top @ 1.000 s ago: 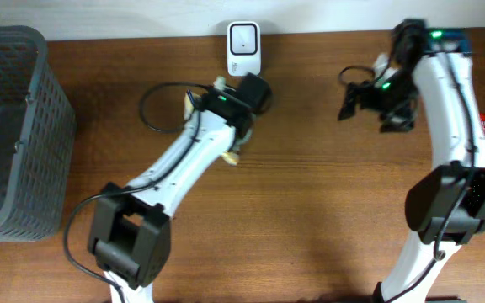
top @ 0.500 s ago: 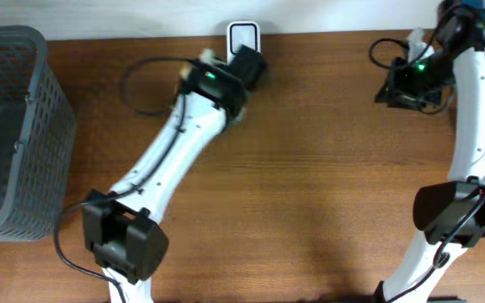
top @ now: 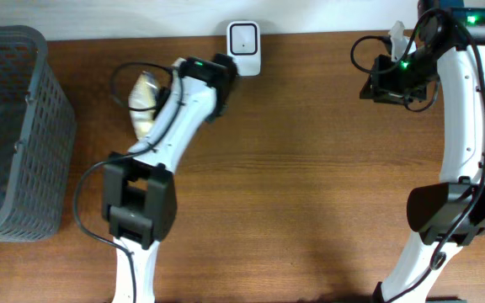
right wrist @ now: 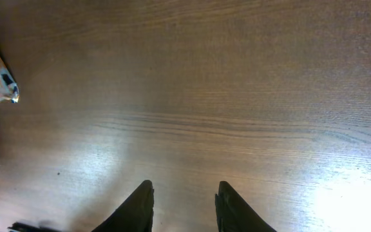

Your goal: Scan the item barcode

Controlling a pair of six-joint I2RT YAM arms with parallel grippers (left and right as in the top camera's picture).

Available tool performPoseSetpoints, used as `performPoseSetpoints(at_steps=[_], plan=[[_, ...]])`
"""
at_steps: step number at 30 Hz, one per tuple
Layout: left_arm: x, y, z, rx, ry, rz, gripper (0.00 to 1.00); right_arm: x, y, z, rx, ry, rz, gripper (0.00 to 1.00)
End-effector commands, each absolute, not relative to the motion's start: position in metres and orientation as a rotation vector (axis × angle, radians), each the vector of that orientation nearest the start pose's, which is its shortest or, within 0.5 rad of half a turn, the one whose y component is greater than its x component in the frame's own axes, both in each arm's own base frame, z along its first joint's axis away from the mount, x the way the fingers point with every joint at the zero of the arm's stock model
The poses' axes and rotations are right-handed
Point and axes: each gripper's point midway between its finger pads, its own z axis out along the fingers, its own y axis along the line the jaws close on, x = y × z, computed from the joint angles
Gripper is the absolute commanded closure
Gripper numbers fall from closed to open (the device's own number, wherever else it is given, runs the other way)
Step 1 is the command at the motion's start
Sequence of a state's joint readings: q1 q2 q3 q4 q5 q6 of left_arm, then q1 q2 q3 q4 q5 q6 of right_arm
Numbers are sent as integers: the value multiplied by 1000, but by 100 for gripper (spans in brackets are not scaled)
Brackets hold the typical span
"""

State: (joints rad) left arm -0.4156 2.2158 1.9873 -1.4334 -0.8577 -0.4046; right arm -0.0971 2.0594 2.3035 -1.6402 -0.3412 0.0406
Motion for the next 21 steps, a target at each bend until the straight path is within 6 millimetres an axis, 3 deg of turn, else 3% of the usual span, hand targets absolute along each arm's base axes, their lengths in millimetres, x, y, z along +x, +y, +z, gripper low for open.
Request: performPoseSetpoints(at_steps=[1, 2, 3, 4, 5, 6, 7, 9, 10, 11, 13, 15, 16, 17, 18, 20, 21], plan=[[398, -155, 102, 179, 2903, 599, 100, 411, 21, 239, 119, 2890, 498, 67], [392, -179, 98, 221, 2917, 505, 100, 411, 21, 239, 119, 2890, 498, 65], [388, -195, 96, 247, 2926, 440, 90, 411, 21, 239, 118, 2890, 498, 64], [383, -210, 94, 276, 2934, 381, 73, 411, 21, 239, 119, 2890, 498, 62], [378, -224, 92, 303, 2943, 319, 64, 411, 21, 239, 119, 2891, 498, 60], [375, -234, 91, 317, 2954, 268, 60, 411, 21, 239, 119, 2890, 501, 57], [372, -243, 93, 325, 2972, 195, 49, 411, 24, 240, 115, 2886, 522, 50], [372, -256, 105, 397, 2986, 58, 39, 412, 34, 242, 60, 2868, 614, 48], [377, -254, 115, 415, 2973, 41, 39, 412, 41, 243, 36, 2857, 675, 46], [386, -242, 130, 376, 2954, 64, 42, 413, 47, 242, 31, 2852, 729, 46], [420, -188, 167, 200, 2877, 186, 49, 415, 57, 238, 14, 2854, 785, 46], [445, -138, 182, 50, 2818, 295, 63, 418, 71, 233, -32, 2859, 803, 15], [455, -104, 181, -50, 2816, 329, 69, 420, 85, 230, -80, 2860, 808, 15], [459, -83, 178, -114, 2828, 341, 81, 421, 99, 225, -130, 2866, 815, 31], [461, -67, 174, -181, 2835, 350, 84, 423, 112, 221, -175, 2867, 820, 52], [459, -36, 165, -375, 2848, 351, 75, 427, 162, 209, -287, 2859, 863, 92], [458, -28, 163, -399, 2855, 354, 76, 429, 185, 206, -339, 2830, 925, 96]])
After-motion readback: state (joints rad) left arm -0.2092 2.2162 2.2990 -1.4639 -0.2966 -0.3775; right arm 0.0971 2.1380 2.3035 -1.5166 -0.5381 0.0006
